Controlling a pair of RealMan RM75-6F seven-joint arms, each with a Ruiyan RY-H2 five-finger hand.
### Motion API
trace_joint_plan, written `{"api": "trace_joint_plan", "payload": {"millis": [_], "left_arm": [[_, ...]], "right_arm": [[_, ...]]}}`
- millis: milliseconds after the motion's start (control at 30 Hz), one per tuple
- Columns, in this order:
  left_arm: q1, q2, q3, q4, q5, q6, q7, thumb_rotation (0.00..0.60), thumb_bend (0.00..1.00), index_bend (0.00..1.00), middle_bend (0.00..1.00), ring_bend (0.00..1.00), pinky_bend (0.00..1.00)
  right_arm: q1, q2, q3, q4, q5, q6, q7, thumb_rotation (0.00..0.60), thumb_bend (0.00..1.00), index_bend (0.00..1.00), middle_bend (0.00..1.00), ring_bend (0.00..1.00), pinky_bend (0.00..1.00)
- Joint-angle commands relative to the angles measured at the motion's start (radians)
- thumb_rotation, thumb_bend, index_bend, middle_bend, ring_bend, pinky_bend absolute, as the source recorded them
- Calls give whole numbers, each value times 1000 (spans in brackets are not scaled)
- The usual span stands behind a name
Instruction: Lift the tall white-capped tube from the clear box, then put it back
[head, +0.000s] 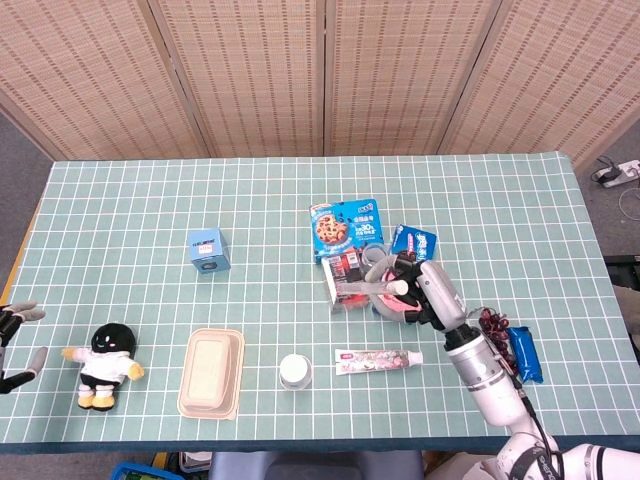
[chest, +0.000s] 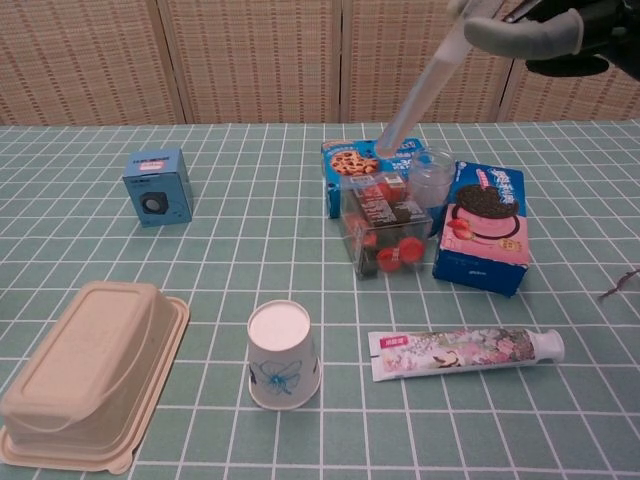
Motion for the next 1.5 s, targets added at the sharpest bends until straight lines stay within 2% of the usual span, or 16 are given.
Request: {"api": "trace_joint_plan", "payload": {"millis": [33, 133, 300, 433, 567, 667, 767, 867, 1067, 1167, 1300, 1500], "left_arm": [[0, 0, 1, 0, 1, 0, 1, 600, 358, 378, 239, 181, 337], [1, 1, 0, -2, 1, 2, 0, 600, 358, 378, 239, 181, 337], [3, 2, 1, -3, 9, 10, -5, 600, 358, 378, 239, 181, 337], [3, 2, 2, 0, 9, 8, -8, 600, 358, 378, 239, 181, 337], [1, 3, 2, -2, 5, 1, -7, 600, 358, 378, 239, 181, 337], [1, 4, 2, -2, 6, 2, -9, 600, 358, 378, 239, 181, 337], [1, 4, 2, -1, 6, 2, -10, 600, 358, 378, 239, 181, 337], [0, 5, 4, -1, 5, -3, -3, 600, 358, 378, 239, 181, 337], [1, 8, 4, -9, 2, -1, 4, 600, 358, 379, 239, 181, 337], [4, 8, 4, -11, 8, 7, -3, 600, 358, 380, 239, 181, 337], [6, 9, 4, -10, 12, 13, -8, 600, 358, 380, 239, 181, 337], [8, 10, 4, -10, 15, 16, -10, 600, 358, 380, 239, 181, 337]], "right_arm": [[-12, -71, -29, 63, -21, 87, -515, 600, 665, 743, 1000, 1000, 1000], [-16, -91, -29, 59, -18, 103, -545, 600, 666, 743, 1000, 1000, 1000], [-19, -71, -25, 20, 3, 61, -349, 600, 666, 743, 1000, 1000, 1000], [-23, -42, -37, 5, -33, 36, -167, 600, 679, 743, 1000, 1000, 1000], [-24, -23, -46, -4, -65, 25, -27, 600, 692, 743, 1000, 1000, 1000], [-24, -13, -52, -4, -80, 19, 32, 600, 701, 752, 1000, 1000, 1000], [-22, -9, -59, 1, -82, 11, 38, 600, 703, 756, 1000, 1000, 1000], [-20, -12, -66, 18, -87, 7, -21, 600, 703, 756, 1000, 1000, 1000], [-35, -82, -63, 93, -115, 91, -329, 600, 703, 756, 1000, 1000, 1000], [-44, -119, -58, 112, -120, 129, -429, 600, 703, 756, 1000, 1000, 1000], [-48, -135, -56, 103, -107, 134, -396, 600, 703, 756, 1000, 1000, 1000], [-43, -109, -59, 69, -93, 92, -202, 600, 703, 756, 1000, 1000, 1000]]}}
